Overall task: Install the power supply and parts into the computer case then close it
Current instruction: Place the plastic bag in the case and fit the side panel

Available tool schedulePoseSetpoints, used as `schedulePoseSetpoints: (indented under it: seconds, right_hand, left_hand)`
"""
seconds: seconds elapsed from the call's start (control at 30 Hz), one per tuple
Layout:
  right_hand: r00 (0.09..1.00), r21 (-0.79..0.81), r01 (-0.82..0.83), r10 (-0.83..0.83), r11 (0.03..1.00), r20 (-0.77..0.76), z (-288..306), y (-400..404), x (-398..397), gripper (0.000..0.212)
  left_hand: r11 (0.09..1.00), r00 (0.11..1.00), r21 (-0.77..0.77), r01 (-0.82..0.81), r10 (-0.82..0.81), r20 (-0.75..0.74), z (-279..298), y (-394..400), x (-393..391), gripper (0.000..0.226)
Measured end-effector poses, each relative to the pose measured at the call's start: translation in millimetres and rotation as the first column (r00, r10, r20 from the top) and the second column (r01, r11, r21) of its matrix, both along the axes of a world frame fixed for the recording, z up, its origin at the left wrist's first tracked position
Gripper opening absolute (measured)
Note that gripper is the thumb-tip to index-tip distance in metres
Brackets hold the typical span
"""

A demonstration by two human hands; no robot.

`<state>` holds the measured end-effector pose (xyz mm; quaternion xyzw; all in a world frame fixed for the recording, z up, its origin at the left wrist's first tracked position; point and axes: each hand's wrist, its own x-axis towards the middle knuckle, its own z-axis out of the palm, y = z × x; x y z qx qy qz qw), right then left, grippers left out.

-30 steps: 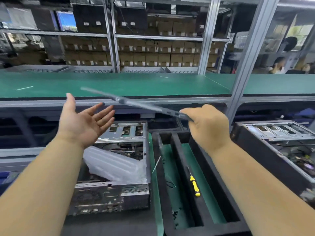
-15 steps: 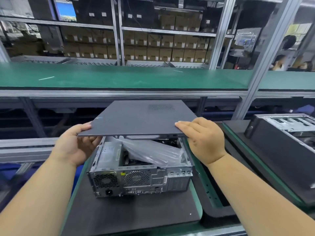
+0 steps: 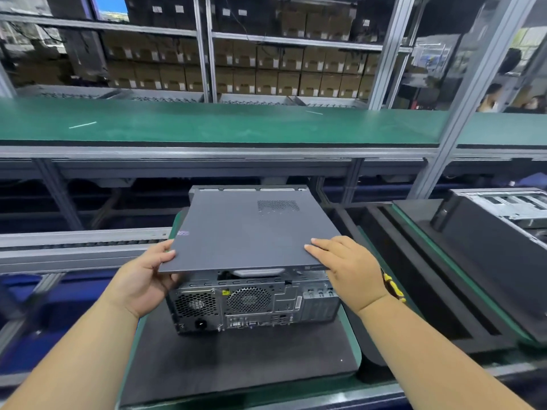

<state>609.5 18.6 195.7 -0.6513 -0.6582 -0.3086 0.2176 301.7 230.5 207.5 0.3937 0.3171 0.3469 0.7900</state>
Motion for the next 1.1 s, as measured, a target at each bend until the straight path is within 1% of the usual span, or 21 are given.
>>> schedulePoseSetpoints:
  seconds: [0.1, 0.17, 0.2, 0.23, 0.27, 0.3, 0.33, 0.37, 0.4, 0.43, 0.47, 0.5, 0.53, 0.63, 0.67, 0.73, 0.83, 0.93, 1.0, 1.03, 1.1]
  right_hand:
    - [0.988, -0.21, 0.069, -0.096, 0.975, -0.121, -5, 0, 5, 0.072]
    - [0.965, -0.334, 0.044, -0.127, 0.942, -0.23, -7, -1, 6, 0.077]
    - [0.954, -0.394, 0.045, -0.156, 0.918, -0.255, -7, -1, 7, 0.082]
    - [0.947, -0.446, 0.046, -0.18, 0.894, -0.265, -8, 0, 9, 0.09]
    - [0.943, -0.483, 0.046, -0.198, 0.875, -0.269, -9, 1, 11, 0.097]
    - [0.939, -0.506, 0.043, -0.208, 0.862, -0.275, -9, 1, 12, 0.102]
    - [0.935, -0.517, 0.036, -0.211, 0.855, -0.284, -10, 1, 13, 0.105]
    - [0.932, -0.524, 0.029, -0.212, 0.851, -0.294, -10, 1, 14, 0.107]
    - [0.928, -0.53, 0.021, -0.214, 0.847, -0.305, -11, 0, 14, 0.11]
    - [0.922, -0.536, 0.017, -0.221, 0.844, -0.318, -11, 0, 13, 0.111]
    - [0.915, -0.537, 0.018, -0.231, 0.843, -0.331, -10, 0, 12, 0.109]
    - [0.909, -0.529, 0.022, -0.237, 0.848, -0.343, -9, 1, 11, 0.103]
    - [0.906, -0.513, 0.024, -0.236, 0.858, -0.352, -8, 2, 10, 0.093]
    - [0.894, -0.486, 0.042, -0.25, 0.873, -0.372, 0, 14, 8, 0.061]
    - [0.884, -0.492, 0.058, -0.273, 0.869, -0.378, 4, 20, 8, 0.056]
    - [0.859, -0.502, 0.094, -0.325, 0.86, -0.395, 13, 35, 10, 0.053]
    - [0.828, -0.515, 0.171, -0.406, 0.84, -0.387, 26, 63, 15, 0.06]
    - [0.794, -0.532, 0.205, -0.457, 0.822, -0.4, 34, 90, 23, 0.075]
    - [0.774, -0.595, 0.186, -0.489, 0.782, -0.401, 30, 102, 26, 0.089]
    - [0.775, -0.648, 0.179, -0.512, 0.74, -0.371, 24, 106, 27, 0.095]
    - [0.801, -0.739, 0.214, -0.548, 0.639, -0.242, 7, 109, 28, 0.101]
  left_hand:
    - [1.0, 0.998, 0.01, 0.009, -0.009, -0.058, -3, -1, 0, 0.037]
    - [1.0, 0.996, 0.02, 0.013, -0.011, -0.092, -3, -3, 1, 0.037]
    - [1.0, 0.993, 0.025, 0.005, -0.002, -0.118, -3, -3, 1, 0.037]
    - [0.999, 0.985, 0.041, 0.001, 0.006, -0.17, -2, -4, 1, 0.036]
    - [0.997, 0.965, 0.081, 0.002, 0.019, -0.26, -2, -4, 1, 0.034]
    - [0.988, 0.92, 0.156, 0.022, 0.041, -0.389, -1, -4, 0, 0.031]
    - [0.962, 0.84, 0.264, 0.064, 0.091, -0.535, 0, -3, 0, 0.027]
    - [0.914, 0.735, 0.386, 0.129, 0.172, -0.655, 1, -1, -1, 0.021]
    - [0.843, 0.624, 0.495, 0.209, 0.275, -0.732, 2, 1, -2, 0.016]
    - [0.768, 0.525, 0.573, 0.285, 0.376, -0.764, 4, 3, -2, 0.015]
    - [0.705, 0.45, 0.622, 0.34, 0.459, -0.766, 5, 5, -2, 0.017]
    - [0.666, 0.406, 0.649, 0.368, 0.512, -0.757, 6, 7, 0, 0.02]
    - [0.653, 0.389, 0.659, 0.374, 0.534, -0.75, 6, 10, 2, 0.022]
    - [0.643, 0.386, 0.648, 0.407, 0.522, -0.761, 2, 14, 15, 0.036]
    - [0.615, 0.384, 0.644, 0.455, 0.517, -0.765, 0, 16, 20, 0.042]
    - [0.525, 0.392, 0.646, 0.554, 0.52, -0.759, -5, 18, 32, 0.051]
    - [0.457, 0.397, 0.622, 0.635, 0.497, -0.771, -9, 24, 52, 0.06]
    - [0.405, 0.386, 0.599, 0.691, 0.494, -0.779, -8, 32, 75, 0.065]
    - [0.404, 0.326, 0.547, 0.733, 0.497, -0.804, -11, 38, 87, 0.068]
    - [0.414, 0.279, 0.505, 0.758, 0.494, -0.824, -15, 40, 90, 0.07]
    - [0.422, 0.176, 0.42, 0.803, 0.505, -0.845, -24, 42, 94, 0.075]
